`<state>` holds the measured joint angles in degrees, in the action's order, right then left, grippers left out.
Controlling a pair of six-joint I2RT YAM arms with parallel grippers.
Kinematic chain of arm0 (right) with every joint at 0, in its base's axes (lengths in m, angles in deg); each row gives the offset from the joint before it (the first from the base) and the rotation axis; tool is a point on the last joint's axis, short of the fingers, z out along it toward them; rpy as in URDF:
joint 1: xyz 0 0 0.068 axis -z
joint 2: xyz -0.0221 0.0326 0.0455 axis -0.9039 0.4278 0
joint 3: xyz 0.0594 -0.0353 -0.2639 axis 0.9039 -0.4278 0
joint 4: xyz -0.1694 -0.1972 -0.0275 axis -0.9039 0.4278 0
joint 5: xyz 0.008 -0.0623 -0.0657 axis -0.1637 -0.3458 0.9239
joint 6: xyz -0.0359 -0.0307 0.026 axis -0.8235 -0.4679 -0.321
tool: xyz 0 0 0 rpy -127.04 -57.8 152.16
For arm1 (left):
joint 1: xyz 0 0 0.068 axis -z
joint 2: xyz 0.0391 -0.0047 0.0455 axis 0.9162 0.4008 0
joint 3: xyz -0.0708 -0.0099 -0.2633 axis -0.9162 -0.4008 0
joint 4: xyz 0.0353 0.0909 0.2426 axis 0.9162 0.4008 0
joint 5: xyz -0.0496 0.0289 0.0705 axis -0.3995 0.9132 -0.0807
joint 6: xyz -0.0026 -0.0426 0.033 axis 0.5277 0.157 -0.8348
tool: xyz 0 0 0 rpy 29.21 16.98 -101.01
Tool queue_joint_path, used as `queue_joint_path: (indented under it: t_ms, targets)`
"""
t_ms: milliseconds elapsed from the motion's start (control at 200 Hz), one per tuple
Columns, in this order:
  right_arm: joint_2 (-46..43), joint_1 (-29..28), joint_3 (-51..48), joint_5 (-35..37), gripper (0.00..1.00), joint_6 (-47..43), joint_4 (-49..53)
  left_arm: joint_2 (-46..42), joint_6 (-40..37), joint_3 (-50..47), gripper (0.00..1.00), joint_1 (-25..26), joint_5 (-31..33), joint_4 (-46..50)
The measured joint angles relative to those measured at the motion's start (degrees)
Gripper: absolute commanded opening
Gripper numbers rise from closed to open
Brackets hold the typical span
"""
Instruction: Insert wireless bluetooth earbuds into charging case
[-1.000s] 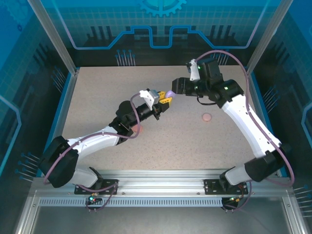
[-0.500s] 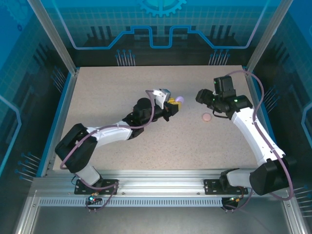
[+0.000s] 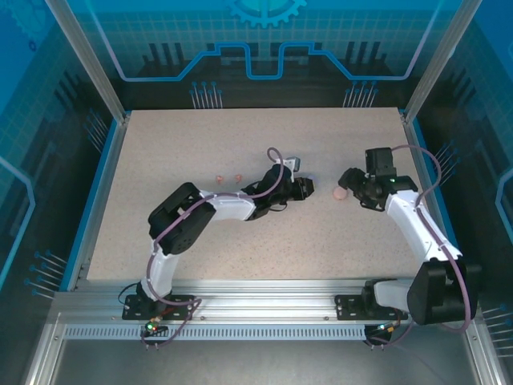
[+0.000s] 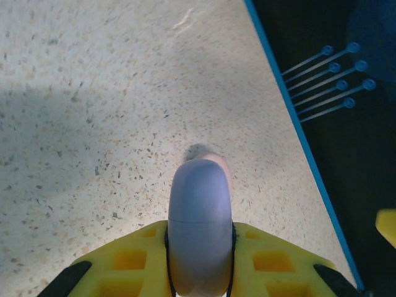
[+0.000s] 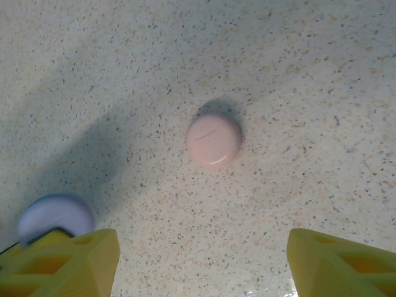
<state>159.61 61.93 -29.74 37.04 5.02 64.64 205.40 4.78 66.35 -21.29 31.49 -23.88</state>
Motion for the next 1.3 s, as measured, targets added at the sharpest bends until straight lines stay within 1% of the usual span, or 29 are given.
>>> queue_joint_path:
  t_ms: [180,355,470,515,545,670,795,815,890,935,985,1015,1095,1115,1150,1176,1231,1251,1301]
  targets:
    - [-1.4,1.9,-0.9,-2.9,0.73,0.0,-1.3,5.1,7.0,9.0,0.0,0.1,1.0,9.7]
    - [-1.3,2.5,-1.0,-4.9,0.73,0.0,-2.3,8.5,11.1,15.0,0.01,-0.1,1.4,18.2]
    - [-0.9,2.5,-1.0,-6.2,0.73,0.0,-2.9,11.5,13.4,18.9,0.02,-0.8,-0.2,22.1]
    - [-0.5,2.5,-1.0,-6.5,0.73,0.0,-3.0,12.3,13.7,19.8,0.07,-1.2,-0.6,23.6]
    - [-0.3,2.5,-1.0,-6.8,0.73,0.0,-3.1,12.6,13.8,20.3,0.12,-1.5,-1.2,23.7]
    - [-0.1,2.5,-1.2,-7.8,0.73,0.0,-3.5,13.1,13.6,23.9,0.28,-2.3,-1.3,30.1]
    - [-0.1,2.5,-1.3,-8.7,0.74,0.0,-3.9,14.2,12.7,27.4,0.4,-2.6,-1.1,35.7]
    - [-0.1,2.6,-1.3,-8.7,0.74,0.0,-3.9,14.3,12.2,27.8,0.43,-2.6,-1.1,36.5]
    - [-0.1,2.6,-1.3,-9.1,0.74,0.0,-3.9,14.5,11.5,28.7,0.47,-2.6,-0.7,39.5]
    - [-0.1,2.6,-1.3,-9.2,0.74,0.0,-3.9,14.5,10.9,29.2,0.52,-2.6,-0.7,40.7]
    - [-0.1,2.6,-1.3,-9.3,0.74,0.0,-3.9,14.5,10.4,29.9,0.58,-2.6,-0.2,42.0]
    - [-0.1,2.6,-1.3,-9.3,0.74,0.0,-3.9,14.5,9.8,30.3,0.65,-2.6,0.0,42.6]
    - [-0.1,2.6,-1.3,-9.3,0.75,0.0,-3.9,14.5,8.7,31.1,0.69,-2.5,0.5,43.7]
    - [-0.1,2.6,-1.3,-9.3,0.75,0.0,-3.9,14.4,8.2,31.2,0.73,-2.5,0.7,44.1]
    - [-0.2,2.6,-1.3,-9.3,0.76,0.0,-3.9,14.2,7.5,31.2,0.76,-2.5,1.0,44.7]
    - [-0.2,2.6,-1.3,-9.3,0.76,0.0,-3.9,14.1,6.8,31.2,0.8,-2.5,1.0,45.0]
    - [-0.3,2.6,-1.3,-9.3,0.78,0.0,-3.9,13.6,6.2,31.2,0.83,-2.5,1.8,46.1]
    - [-0.4,2.6,-1.3,-9.3,0.79,0.0,-3.9,13.4,5.6,31.2,0.88,-2.5,2.1,46.8]
    - [-0.6,2.6,-1.3,-9.2,0.8,0.0,-3.9,12.8,4.7,31.2,0.92,-2.5,3.0,48.4]
